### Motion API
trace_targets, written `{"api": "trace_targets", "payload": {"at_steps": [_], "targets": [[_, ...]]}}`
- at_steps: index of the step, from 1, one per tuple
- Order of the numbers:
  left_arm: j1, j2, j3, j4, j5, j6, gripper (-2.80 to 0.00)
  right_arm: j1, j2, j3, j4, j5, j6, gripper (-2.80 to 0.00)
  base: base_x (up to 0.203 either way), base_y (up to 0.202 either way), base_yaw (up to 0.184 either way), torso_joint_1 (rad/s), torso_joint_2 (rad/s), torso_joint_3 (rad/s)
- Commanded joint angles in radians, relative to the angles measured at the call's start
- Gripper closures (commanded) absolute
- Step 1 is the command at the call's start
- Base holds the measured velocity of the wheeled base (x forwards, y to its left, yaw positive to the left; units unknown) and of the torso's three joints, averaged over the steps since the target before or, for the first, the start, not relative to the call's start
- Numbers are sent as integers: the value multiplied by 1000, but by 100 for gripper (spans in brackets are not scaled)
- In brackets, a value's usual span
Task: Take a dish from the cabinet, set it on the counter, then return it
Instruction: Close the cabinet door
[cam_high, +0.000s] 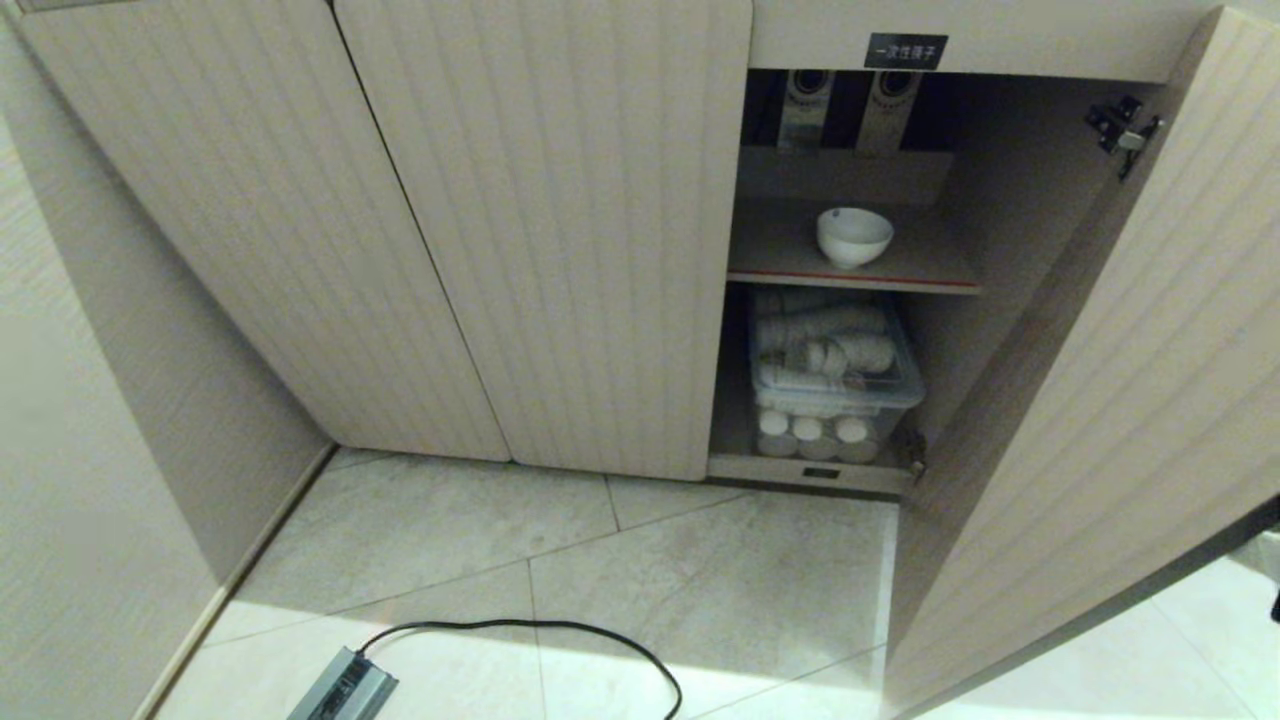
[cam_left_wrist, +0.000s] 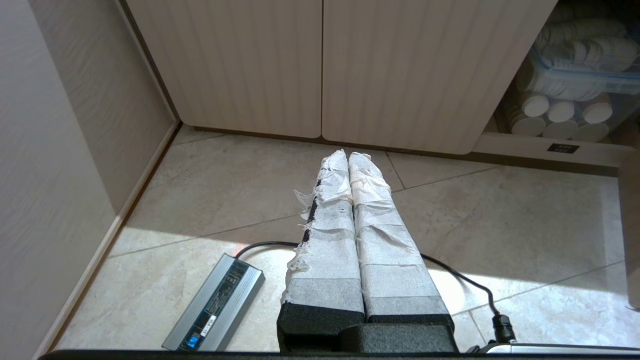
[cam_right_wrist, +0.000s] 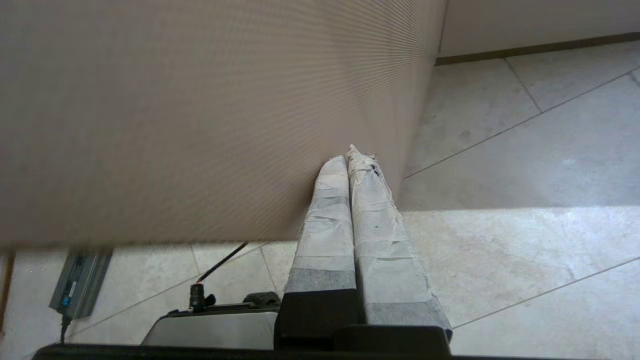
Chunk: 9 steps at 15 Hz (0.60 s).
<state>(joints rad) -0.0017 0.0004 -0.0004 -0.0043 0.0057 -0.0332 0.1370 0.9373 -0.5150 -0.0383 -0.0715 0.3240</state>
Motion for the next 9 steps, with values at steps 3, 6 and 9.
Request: {"api": "trace_targets", "payload": {"at_steps": [3, 6, 9], "targets": [[0, 0, -1, 0, -1, -1, 0, 9, 94, -67, -1, 8, 4, 0, 0, 0, 0, 0, 0, 0], [0, 0, 0, 0, 0, -1, 0, 12, 143, -124, 3, 9, 4, 0, 0, 0, 0, 0, 0, 0], [0, 0, 0, 0, 0, -1, 0, 13, 196, -184, 28, 9, 6, 0, 0, 0, 0, 0, 0, 0]]}}
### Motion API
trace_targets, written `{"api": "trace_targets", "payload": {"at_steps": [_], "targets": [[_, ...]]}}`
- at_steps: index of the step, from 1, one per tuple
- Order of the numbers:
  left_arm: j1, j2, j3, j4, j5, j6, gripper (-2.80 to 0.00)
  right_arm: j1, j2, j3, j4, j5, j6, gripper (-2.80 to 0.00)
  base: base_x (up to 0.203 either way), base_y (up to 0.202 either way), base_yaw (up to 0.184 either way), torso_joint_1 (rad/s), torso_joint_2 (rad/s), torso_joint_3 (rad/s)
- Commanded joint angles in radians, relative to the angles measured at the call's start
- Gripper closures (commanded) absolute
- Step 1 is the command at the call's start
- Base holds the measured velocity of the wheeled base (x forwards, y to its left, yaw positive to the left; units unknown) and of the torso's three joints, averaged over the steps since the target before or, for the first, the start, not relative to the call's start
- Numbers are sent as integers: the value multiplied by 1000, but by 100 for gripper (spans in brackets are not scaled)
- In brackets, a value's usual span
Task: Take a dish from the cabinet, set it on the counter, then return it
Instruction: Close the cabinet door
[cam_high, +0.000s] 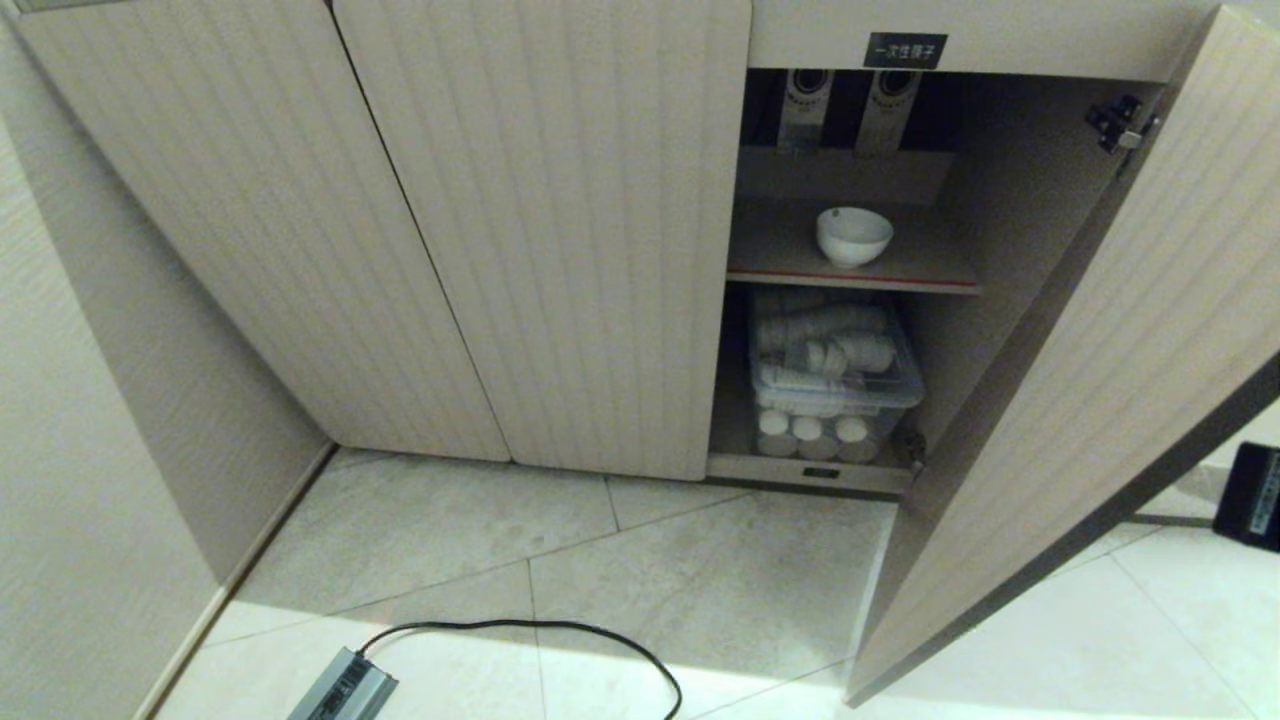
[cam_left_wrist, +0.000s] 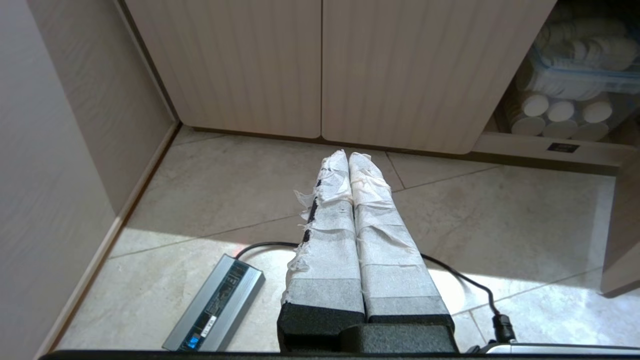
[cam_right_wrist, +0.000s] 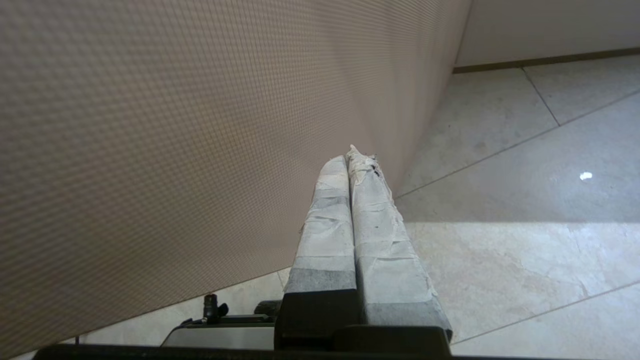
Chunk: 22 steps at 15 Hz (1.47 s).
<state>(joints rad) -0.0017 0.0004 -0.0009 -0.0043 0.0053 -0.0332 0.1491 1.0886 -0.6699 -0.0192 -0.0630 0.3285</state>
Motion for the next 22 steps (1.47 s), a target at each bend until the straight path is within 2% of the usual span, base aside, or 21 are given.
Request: {"api": "trace_targets", "payload": {"at_steps": [1, 4, 12, 18, 22], "targets": [[0, 0, 1, 0, -1, -1, 0, 1, 46, -31, 10, 0, 1, 0, 0, 0, 0, 0, 0, 0], [0, 0, 0, 0, 0, -1, 0, 1, 99, -85, 12, -6, -8, 0, 0, 0, 0, 0, 0, 0], [0, 0, 1, 0, 1, -1, 0, 59, 133, -92, -1, -5, -36, 0, 0, 0, 0, 0, 0, 0], [0, 0, 1, 0, -1, -1, 0, 100, 231, -213, 12, -2, -37, 0, 0, 0, 0, 0, 0, 0], [0, 0, 1, 0, -1, -1, 0, 158, 334, -314, 14, -6, -39, 0, 0, 0, 0, 0, 0, 0]]}}
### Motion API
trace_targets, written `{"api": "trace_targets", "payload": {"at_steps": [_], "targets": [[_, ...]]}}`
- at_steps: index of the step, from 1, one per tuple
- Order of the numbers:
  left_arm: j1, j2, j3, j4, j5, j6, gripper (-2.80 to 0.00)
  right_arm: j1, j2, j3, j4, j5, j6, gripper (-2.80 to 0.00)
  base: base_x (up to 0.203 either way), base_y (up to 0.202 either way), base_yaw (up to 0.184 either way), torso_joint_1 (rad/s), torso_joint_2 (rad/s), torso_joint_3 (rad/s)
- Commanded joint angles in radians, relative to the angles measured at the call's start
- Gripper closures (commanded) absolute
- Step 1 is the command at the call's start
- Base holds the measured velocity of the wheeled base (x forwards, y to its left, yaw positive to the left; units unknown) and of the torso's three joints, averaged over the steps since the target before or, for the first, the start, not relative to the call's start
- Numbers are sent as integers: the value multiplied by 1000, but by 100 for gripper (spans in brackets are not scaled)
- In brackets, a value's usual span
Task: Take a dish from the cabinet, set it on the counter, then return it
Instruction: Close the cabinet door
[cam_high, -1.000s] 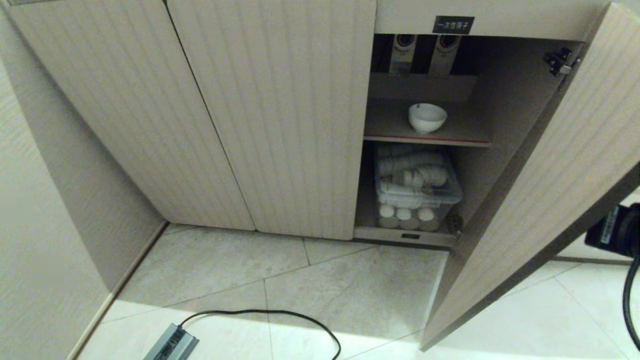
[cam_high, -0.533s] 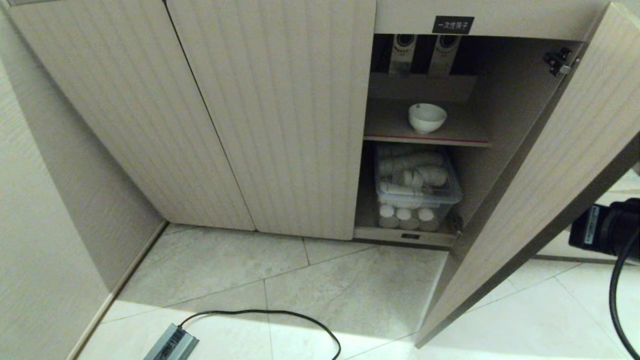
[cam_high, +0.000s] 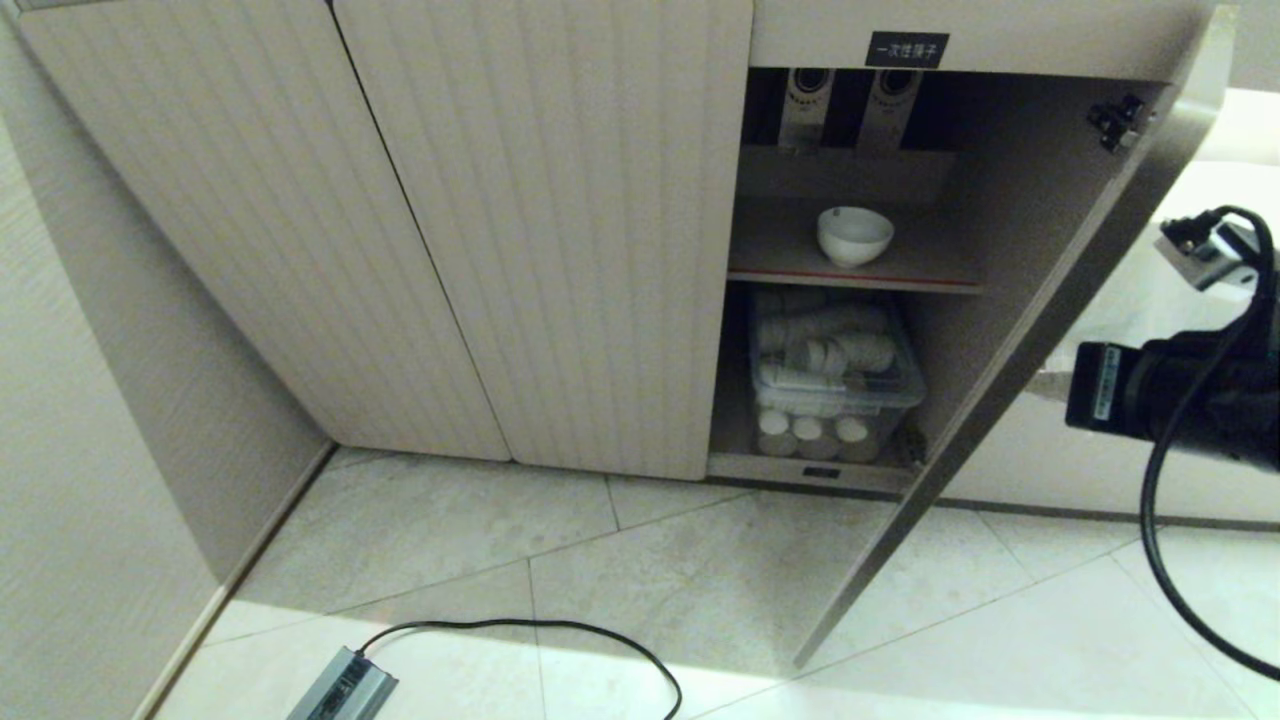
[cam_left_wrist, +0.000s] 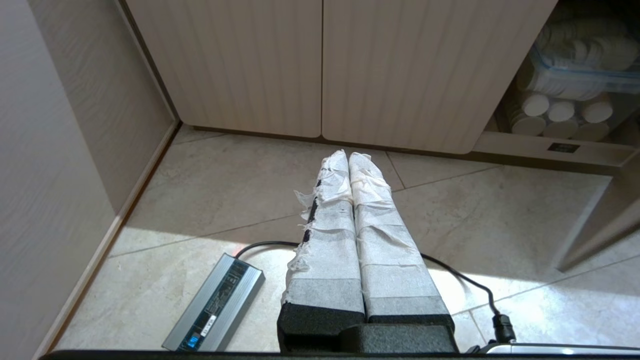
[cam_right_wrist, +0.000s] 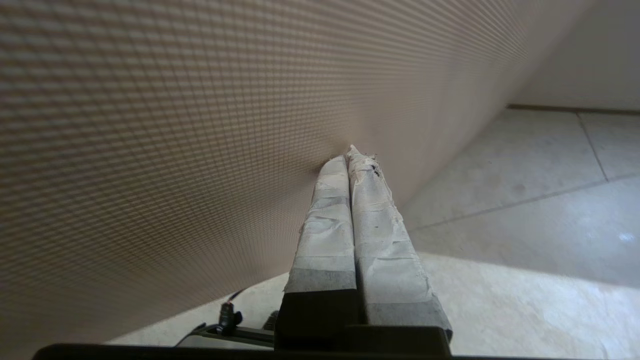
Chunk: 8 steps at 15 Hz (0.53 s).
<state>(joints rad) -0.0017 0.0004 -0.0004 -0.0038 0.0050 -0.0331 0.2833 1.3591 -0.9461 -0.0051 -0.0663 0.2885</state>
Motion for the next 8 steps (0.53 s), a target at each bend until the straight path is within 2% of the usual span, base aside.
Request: {"api": "trace_targets", "payload": {"at_steps": [1, 5, 8], "targets": [[0, 0, 0, -1, 1, -1, 0, 39, 89, -59, -1, -4, 0, 0, 0, 0, 0, 0, 0, 0], [0, 0, 0, -1, 1, -1, 0, 99, 242, -201, 0, -45, -3, 0, 0, 0, 0, 0, 0, 0], [0, 0, 0, -1, 1, -1, 0, 128, 408, -386, 0, -146, -2, 0, 0, 0, 0, 0, 0, 0]]}}
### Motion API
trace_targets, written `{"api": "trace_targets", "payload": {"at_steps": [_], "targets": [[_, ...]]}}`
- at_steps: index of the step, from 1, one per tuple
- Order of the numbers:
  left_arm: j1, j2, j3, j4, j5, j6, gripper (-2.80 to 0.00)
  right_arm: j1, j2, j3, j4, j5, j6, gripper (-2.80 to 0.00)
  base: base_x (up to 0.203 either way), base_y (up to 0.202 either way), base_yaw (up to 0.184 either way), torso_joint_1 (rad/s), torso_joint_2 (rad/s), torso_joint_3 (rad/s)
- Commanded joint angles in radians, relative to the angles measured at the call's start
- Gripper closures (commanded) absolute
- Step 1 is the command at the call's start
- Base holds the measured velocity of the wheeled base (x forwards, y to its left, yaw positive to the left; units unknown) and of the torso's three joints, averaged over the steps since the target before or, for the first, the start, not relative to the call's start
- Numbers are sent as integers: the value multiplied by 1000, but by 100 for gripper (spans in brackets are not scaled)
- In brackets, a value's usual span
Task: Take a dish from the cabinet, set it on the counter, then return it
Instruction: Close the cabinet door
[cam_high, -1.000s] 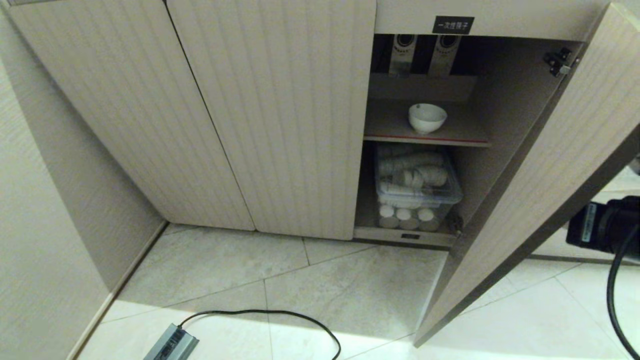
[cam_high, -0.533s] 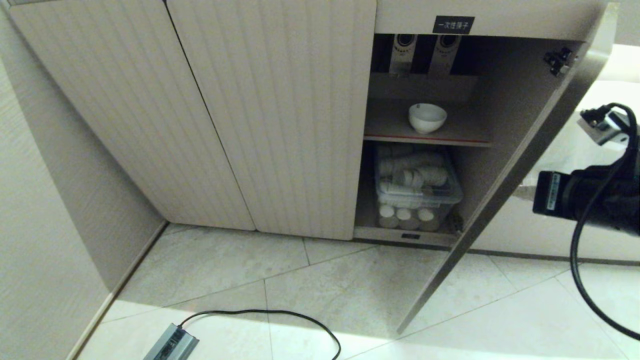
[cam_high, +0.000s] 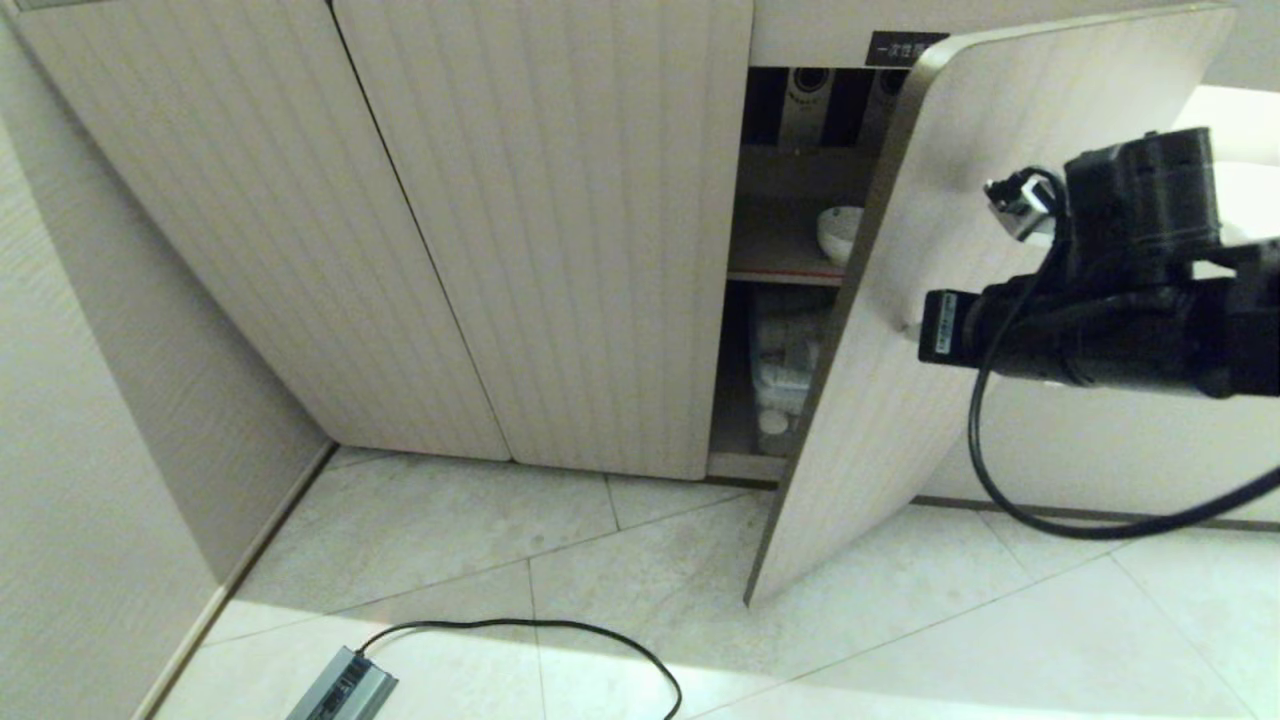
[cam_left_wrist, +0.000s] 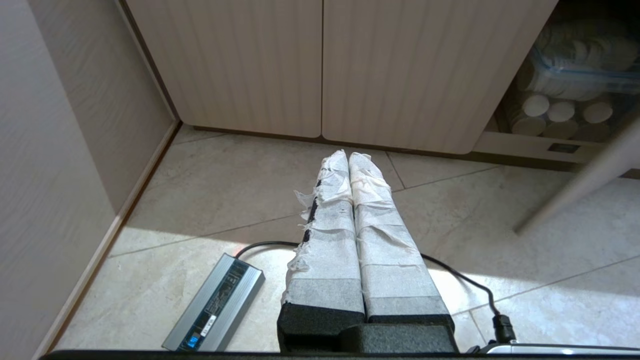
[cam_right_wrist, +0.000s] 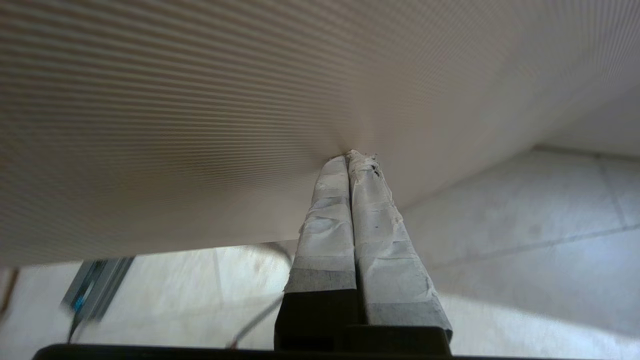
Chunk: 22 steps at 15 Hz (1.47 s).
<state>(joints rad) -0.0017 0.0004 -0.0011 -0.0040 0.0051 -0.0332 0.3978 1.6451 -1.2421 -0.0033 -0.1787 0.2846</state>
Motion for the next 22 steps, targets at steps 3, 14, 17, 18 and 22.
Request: {"api": "trace_targets", "payload": {"at_steps": [3, 14, 17, 18, 22], "targets": [[0, 0, 0, -1, 1, -1, 0, 18, 296, -325, -2, -212, 5, 0, 0, 0, 0, 0, 0, 0], [0, 0, 1, -1, 0, -1, 0, -162, -242, -33, -6, -332, -12, 0, 0, 0, 0, 0, 0, 0], [0, 0, 1, -1, 1, -1, 0, -186, -520, 180, -1, -324, -52, 0, 0, 0, 0, 0, 0, 0], [0, 0, 1, -1, 1, -1, 0, -188, -606, 246, 5, -321, -63, 0, 0, 0, 0, 0, 0, 0], [0, 0, 0, -1, 1, -1, 0, -105, -936, 508, 30, -316, -138, 0, 0, 0, 0, 0, 0, 0]]}}
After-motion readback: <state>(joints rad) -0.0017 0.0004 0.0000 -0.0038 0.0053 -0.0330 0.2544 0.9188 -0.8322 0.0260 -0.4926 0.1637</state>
